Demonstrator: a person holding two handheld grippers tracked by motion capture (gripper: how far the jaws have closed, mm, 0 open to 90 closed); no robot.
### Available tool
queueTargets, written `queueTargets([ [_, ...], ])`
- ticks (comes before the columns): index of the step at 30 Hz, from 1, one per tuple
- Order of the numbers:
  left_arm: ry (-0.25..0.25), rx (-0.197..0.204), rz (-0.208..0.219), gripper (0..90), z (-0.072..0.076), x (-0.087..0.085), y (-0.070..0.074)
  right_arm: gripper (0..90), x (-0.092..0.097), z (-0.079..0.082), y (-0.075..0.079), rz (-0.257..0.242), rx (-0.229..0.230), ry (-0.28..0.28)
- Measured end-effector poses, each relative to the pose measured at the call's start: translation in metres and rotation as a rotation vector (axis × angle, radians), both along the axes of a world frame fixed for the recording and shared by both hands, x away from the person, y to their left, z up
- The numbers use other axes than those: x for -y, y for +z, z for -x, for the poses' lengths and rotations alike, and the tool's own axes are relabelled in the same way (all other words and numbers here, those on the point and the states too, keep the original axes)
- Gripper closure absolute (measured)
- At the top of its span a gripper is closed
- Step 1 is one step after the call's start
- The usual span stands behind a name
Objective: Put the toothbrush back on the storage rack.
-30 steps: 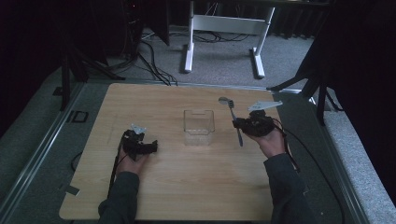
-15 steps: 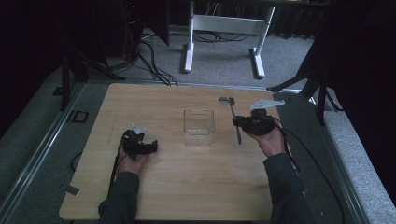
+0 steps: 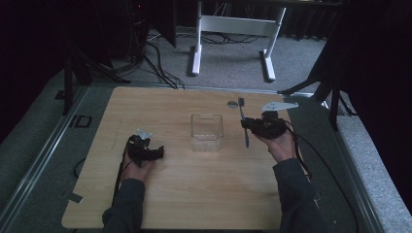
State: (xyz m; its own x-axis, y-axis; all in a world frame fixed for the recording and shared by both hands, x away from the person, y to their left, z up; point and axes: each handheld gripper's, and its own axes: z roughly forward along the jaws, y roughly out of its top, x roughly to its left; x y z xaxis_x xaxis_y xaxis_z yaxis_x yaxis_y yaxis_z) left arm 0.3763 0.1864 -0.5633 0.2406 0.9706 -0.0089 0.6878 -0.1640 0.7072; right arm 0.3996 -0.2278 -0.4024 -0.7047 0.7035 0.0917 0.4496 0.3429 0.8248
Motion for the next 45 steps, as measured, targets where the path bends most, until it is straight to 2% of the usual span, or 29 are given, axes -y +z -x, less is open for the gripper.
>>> queueTargets([
  [28, 0.000, 0.001, 0.000, 13.7, 0.000, 0.000, 0.000, 78.1, -0.019, -0.006, 0.015, -0.072, 0.033, 0.016],
  [45, 0.000, 0.001, 0.000, 13.7, 0.000, 0.000, 0.000, 78.1, -0.023, -0.011, 0.017, -0.136, 0.024, 0.017],
])
